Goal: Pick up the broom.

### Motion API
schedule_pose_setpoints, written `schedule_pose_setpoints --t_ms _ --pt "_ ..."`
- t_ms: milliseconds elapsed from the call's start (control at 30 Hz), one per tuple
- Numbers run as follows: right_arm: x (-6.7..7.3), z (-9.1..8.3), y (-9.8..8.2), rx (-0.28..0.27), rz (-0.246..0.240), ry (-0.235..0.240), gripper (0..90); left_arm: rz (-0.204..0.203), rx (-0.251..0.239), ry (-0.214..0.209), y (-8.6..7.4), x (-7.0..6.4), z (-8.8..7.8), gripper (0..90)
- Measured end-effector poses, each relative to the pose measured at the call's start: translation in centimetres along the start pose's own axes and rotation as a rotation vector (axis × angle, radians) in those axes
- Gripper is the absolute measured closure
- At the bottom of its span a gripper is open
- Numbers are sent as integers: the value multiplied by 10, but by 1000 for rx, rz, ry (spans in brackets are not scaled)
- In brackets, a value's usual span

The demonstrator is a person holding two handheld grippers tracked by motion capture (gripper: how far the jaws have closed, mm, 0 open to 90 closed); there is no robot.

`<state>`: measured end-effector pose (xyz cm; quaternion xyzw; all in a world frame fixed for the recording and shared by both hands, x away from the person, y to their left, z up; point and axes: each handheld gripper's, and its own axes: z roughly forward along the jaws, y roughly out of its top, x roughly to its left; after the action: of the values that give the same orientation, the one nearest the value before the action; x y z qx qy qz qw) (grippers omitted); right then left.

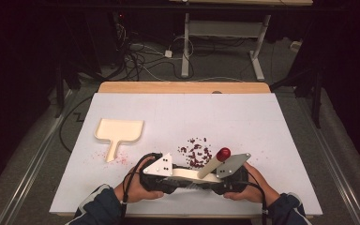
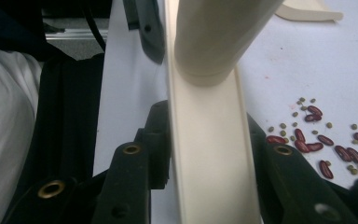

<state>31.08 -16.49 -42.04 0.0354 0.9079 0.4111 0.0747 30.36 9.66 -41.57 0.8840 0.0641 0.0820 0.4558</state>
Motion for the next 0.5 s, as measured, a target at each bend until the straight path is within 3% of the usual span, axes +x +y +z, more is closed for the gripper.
schedule_pose_setpoints --t_ms 67,300,333,400,433,500 --pt "-2 -2 0 -1 20 -22 670 -13 -10 40 -1 2 -5 505" --pt "-12 -17 -1 5 88 -137 677 -78 -8 266 -17 9 -27 287" --pt "-14 -19 -1 3 95 -154 678 -78 -8 266 -17 9 -27 264" --pt "-19 -24 -2 -3 113 -188 678 -106 -9 344 -31 9 -42 237" --pt "-19 -24 -2 -3 113 -188 678 -106 -9 344 -31 9 -42 224" --pt "-25 -30 -5 -10 146 -234 678 -116 6 407 -43 9 -52 223"
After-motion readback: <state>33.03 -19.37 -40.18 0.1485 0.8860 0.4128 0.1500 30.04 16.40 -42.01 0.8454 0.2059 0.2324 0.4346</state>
